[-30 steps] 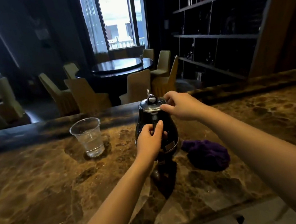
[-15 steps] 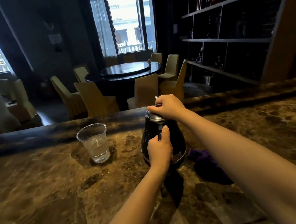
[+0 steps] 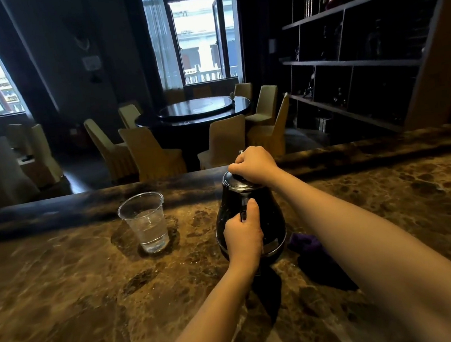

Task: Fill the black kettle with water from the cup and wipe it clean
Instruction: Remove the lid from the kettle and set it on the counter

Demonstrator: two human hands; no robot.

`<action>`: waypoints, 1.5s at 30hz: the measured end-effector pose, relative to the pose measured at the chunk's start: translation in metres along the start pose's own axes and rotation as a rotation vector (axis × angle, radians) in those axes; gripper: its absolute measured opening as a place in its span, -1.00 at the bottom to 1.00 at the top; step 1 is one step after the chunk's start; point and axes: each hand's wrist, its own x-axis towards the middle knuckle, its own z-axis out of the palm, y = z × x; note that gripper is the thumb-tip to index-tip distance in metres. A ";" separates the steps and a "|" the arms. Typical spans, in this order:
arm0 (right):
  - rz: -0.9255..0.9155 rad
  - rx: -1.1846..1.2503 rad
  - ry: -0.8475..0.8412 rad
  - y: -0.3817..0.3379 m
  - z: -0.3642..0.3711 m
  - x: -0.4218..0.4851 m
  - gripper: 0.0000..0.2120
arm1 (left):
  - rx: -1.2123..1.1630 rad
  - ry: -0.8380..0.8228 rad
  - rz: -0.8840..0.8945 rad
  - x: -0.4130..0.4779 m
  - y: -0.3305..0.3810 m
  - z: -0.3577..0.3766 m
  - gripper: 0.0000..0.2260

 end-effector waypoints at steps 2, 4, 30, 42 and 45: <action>0.018 0.029 0.006 0.000 -0.003 -0.001 -0.62 | -0.002 -0.003 0.006 -0.001 0.000 -0.001 -0.61; 0.041 0.055 0.035 -0.003 -0.012 0.002 -0.76 | 0.006 -0.006 0.012 -0.001 0.000 -0.002 -0.59; 0.525 -0.183 0.114 0.196 -0.025 -0.076 -0.55 | 0.046 0.071 0.070 -0.004 -0.004 0.001 -0.58; 0.586 -0.262 -0.040 0.210 -0.013 -0.077 -0.56 | 0.347 0.129 0.201 -0.011 0.000 -0.004 -0.60; 0.576 -0.348 0.140 0.186 -0.022 -0.081 -0.65 | 0.453 0.092 0.304 -0.012 -0.003 -0.013 -0.66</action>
